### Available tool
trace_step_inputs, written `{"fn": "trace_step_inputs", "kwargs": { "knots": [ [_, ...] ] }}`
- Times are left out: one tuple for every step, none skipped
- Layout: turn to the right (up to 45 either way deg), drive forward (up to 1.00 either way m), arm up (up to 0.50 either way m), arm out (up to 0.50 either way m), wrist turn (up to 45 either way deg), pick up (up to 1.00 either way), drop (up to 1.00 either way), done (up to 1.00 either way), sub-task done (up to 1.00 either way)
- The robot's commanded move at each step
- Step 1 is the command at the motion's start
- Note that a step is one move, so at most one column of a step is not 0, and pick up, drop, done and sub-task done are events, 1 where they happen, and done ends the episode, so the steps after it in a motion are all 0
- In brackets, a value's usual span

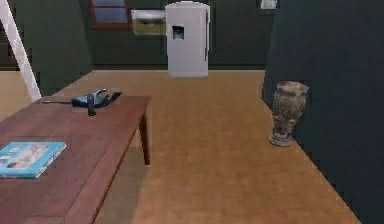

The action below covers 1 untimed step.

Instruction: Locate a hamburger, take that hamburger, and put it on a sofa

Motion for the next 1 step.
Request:
{"fn": "trace_step_inputs", "kwargs": {
  "knots": [
    [3.0,0.0,0.0,0.0,0.0,0.0,0.0,0.0,0.0]
  ]
}}
